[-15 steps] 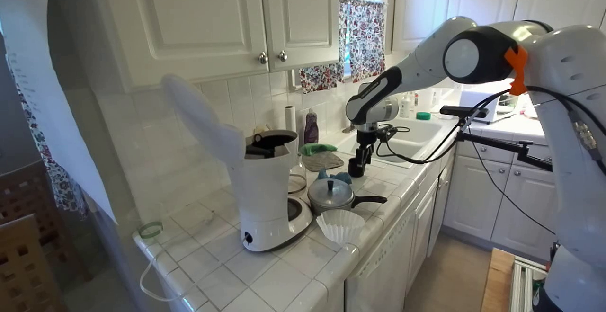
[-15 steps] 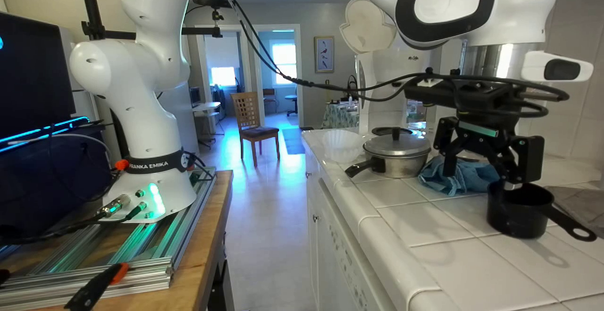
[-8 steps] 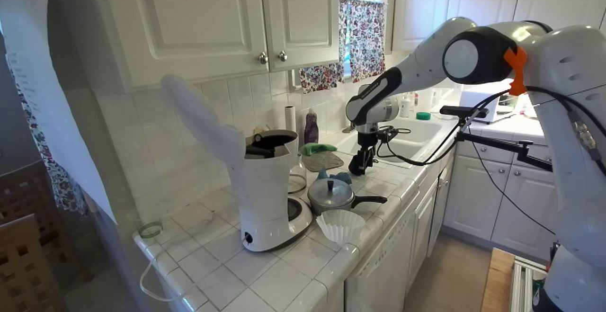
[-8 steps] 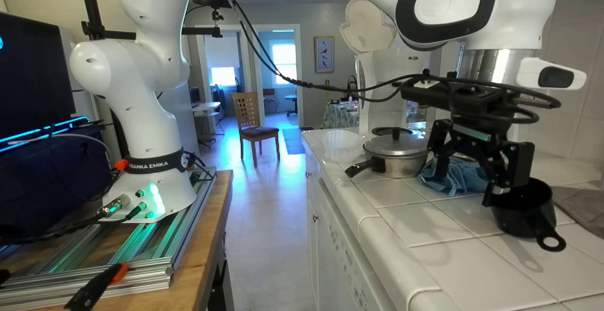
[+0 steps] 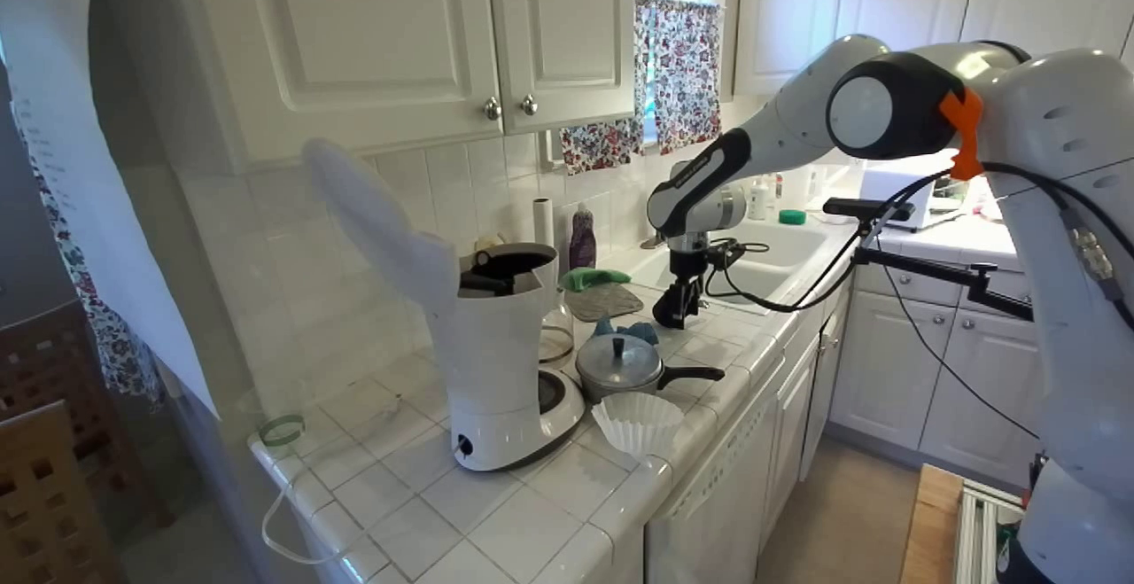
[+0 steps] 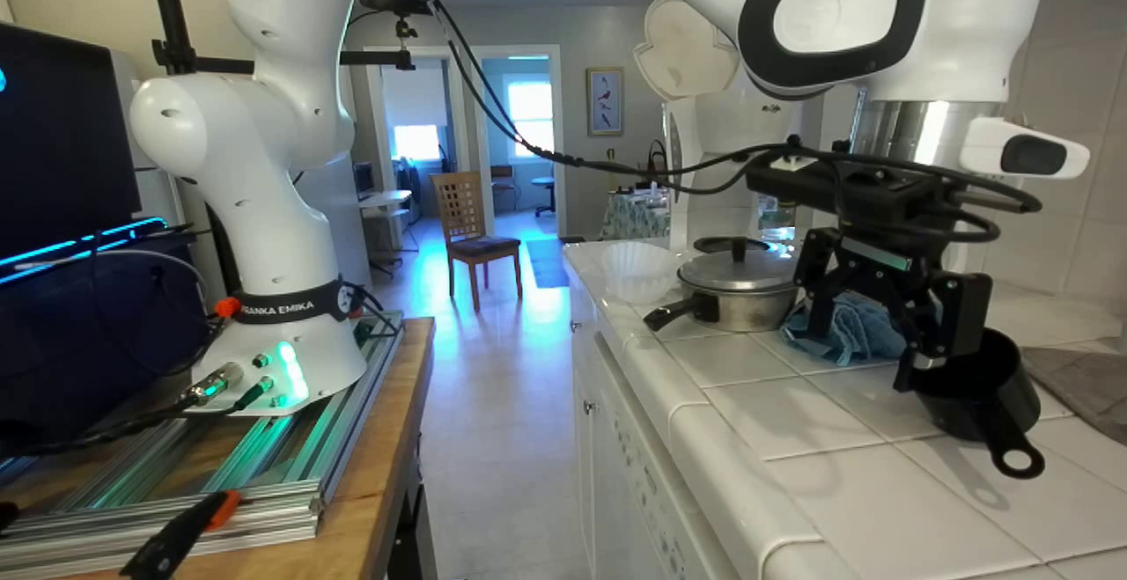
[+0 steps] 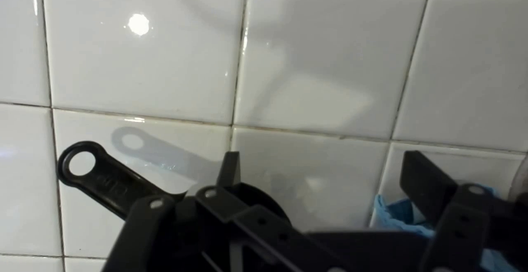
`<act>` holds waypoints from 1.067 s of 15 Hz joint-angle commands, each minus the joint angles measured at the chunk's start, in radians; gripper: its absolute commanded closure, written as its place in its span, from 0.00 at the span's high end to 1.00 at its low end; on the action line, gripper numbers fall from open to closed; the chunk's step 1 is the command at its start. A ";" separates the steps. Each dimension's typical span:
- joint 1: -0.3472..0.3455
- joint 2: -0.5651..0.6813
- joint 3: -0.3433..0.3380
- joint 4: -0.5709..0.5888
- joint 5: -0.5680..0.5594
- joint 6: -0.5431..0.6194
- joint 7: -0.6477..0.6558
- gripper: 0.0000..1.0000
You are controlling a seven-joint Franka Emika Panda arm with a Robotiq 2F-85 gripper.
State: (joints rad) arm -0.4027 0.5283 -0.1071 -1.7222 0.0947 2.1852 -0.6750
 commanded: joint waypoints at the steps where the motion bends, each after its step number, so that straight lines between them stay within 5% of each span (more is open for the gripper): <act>1: 0.001 0.021 -0.004 0.034 -0.023 -0.033 -0.001 1.00; 16: 0.017 0.017 -0.006 0.027 -0.029 -0.066 0.016 1.00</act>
State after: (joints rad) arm -0.3892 0.5345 -0.1083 -1.7208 0.0894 2.1541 -0.6738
